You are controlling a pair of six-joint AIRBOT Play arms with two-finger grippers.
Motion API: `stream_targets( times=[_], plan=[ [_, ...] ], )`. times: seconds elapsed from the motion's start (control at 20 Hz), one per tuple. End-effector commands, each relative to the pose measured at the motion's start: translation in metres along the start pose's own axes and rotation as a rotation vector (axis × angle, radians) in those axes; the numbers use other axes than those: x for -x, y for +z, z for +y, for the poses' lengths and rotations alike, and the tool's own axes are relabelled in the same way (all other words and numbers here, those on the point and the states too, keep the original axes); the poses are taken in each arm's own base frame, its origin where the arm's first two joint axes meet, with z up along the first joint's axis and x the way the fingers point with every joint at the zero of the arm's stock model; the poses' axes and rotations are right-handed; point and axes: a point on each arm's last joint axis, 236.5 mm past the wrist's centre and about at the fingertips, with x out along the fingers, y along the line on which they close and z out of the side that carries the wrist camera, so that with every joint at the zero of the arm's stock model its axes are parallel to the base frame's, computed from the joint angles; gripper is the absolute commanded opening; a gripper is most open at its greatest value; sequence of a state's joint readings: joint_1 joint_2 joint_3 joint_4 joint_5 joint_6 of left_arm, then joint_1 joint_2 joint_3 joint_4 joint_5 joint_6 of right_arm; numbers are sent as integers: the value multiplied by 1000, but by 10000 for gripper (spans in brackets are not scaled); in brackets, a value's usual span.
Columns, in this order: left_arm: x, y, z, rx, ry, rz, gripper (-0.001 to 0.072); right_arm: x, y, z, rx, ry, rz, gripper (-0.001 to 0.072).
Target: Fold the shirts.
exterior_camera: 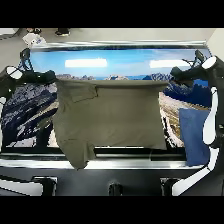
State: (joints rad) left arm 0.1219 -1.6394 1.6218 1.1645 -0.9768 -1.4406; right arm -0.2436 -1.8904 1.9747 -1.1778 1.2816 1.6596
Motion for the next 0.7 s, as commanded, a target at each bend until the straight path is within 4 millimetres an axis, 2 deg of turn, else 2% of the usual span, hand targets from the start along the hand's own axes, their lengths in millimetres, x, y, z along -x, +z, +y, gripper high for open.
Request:
stream_targets(
  times=[0.0, 0.15, 0.25, 0.35, 0.5, 0.6, 0.65],
  plan=[
    [18, -92, 18, -23, 63, 405, 24, 12, -89, -29, 50, -123, 371, 39],
    [11, -174, 27, 32, 64, 653, 24, -6, -137, -39, 18, -152, 533, 39],
    [8, -204, 31, 57, 64, 732, 24, -11, -160, -45, 15, -167, 607, 39],
    [10, -222, 32, 83, 68, 782, 24, -13, -165, -55, 8, -204, 625, 39],
    [11, -225, 31, 92, 67, 793, 42, -13, -163, -58, -2, -224, 613, 51],
    [16, -216, 31, 94, 61, 784, 442, -6, -160, -54, -15, -215, 603, 385],
    [22, -209, 32, 96, 60, 779, 467, 6, -159, -54, 4, -208, 607, 393]
  ],
)
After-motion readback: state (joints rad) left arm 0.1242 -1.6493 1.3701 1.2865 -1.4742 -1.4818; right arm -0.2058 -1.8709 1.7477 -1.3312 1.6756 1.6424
